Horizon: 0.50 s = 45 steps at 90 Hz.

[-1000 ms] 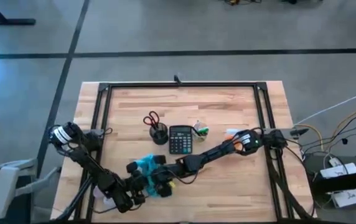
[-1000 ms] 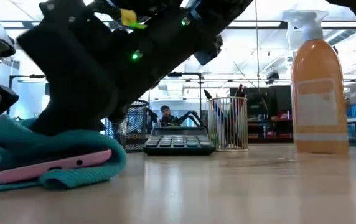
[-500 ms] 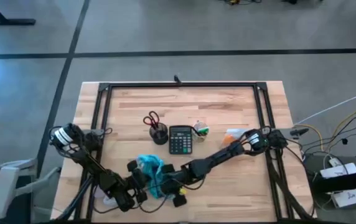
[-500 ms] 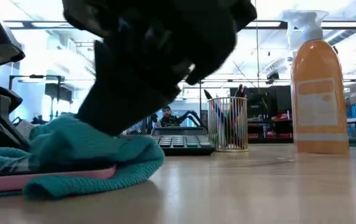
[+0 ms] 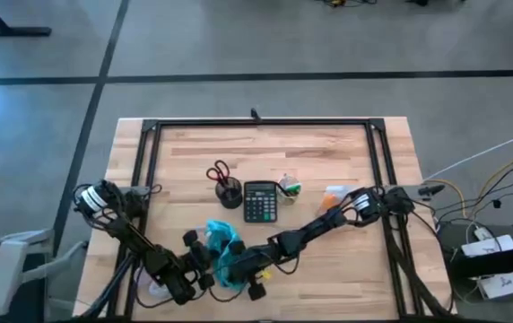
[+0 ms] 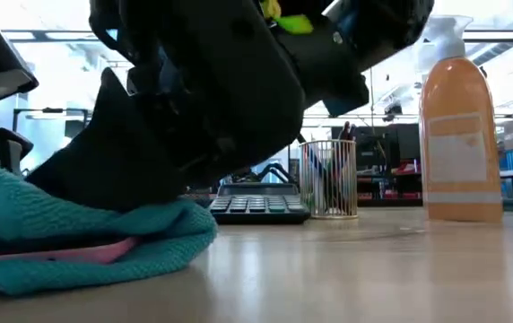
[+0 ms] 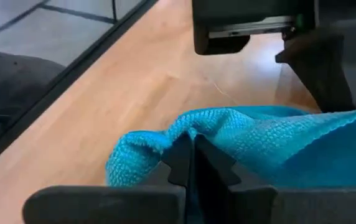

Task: Apply microfiber cloth
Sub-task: Wipe the front and back of the cellphone with the blue microfiber cloth

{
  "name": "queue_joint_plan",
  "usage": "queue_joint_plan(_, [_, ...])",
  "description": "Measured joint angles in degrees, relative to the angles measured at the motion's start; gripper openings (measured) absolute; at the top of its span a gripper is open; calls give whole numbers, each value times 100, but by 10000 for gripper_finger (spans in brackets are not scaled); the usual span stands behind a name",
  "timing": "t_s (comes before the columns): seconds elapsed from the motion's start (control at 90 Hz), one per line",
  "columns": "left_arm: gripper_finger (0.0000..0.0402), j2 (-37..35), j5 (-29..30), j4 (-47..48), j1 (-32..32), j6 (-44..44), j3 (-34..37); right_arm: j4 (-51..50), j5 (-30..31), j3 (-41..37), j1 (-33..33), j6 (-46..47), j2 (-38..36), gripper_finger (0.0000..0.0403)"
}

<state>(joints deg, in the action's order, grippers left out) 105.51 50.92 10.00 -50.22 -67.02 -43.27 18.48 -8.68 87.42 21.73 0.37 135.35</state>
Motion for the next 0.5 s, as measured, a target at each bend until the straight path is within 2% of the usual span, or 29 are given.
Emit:
queue_joint_plan(0.256, [20, -1, 42, -6, 9, 23, 0, -356, -907, 6, 3, 7, -100, 0])
queue_joint_plan(0.389, [20, -7, -47, -2, 12, 28, -2, -1071, -1002, 10, 10, 191, -316, 0])
queue_joint_plan(0.5, [20, -7, -58, -30, 13, 28, -2, -955, -997, 11, 1, 263, -326, 0])
